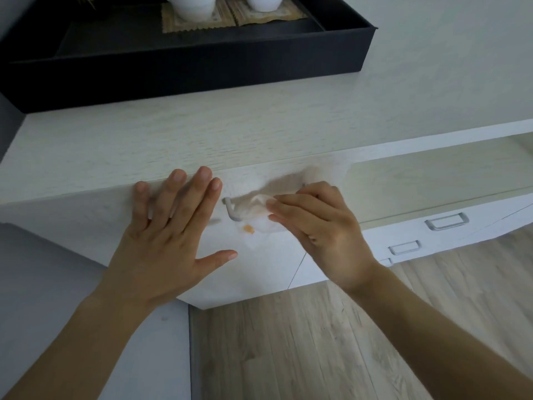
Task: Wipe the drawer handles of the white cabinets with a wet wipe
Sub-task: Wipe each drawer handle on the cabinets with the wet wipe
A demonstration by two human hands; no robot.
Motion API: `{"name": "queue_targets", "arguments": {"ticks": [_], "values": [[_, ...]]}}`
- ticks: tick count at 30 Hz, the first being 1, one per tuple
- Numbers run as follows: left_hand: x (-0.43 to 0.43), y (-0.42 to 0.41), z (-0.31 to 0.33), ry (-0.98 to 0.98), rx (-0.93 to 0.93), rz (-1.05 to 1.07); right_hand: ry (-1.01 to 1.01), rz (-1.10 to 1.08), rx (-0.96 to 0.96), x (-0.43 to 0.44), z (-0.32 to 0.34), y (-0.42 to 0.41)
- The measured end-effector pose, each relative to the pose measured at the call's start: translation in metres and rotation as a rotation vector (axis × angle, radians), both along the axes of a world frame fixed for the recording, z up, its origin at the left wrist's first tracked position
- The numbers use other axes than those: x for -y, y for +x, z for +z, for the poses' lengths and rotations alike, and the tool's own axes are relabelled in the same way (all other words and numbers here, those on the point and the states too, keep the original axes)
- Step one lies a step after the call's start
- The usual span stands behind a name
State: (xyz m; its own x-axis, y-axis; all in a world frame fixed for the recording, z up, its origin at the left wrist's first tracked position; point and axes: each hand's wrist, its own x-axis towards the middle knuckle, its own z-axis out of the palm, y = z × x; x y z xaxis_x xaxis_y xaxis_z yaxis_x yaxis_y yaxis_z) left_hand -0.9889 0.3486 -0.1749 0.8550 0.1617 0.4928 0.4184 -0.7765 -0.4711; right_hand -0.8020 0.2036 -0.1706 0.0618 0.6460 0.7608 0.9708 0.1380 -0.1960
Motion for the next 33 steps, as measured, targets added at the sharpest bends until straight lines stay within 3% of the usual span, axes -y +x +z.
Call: {"name": "queue_targets", "arguments": {"ticks": [7,16,21,28,33], "values": [[0.003,-0.003,0.002,-0.039,-0.003,-0.001,0.021,-0.038,-0.062,0.015,0.009,0.008],[0.018,-0.011,0.021,-0.228,-0.065,-0.027,-0.086,-0.196,-0.008,0.06,0.02,0.015],[0.039,-0.013,0.045,-0.37,-0.125,-0.025,-0.101,-0.299,-0.074,0.1,0.043,0.012],[0.136,0.043,0.09,-0.436,-0.04,-0.368,0.064,-0.47,-0.148,0.193,0.094,0.006],[0.256,0.131,0.171,-0.479,0.033,-0.652,0.15,-0.637,-0.164,0.293,0.161,0.028]]}}
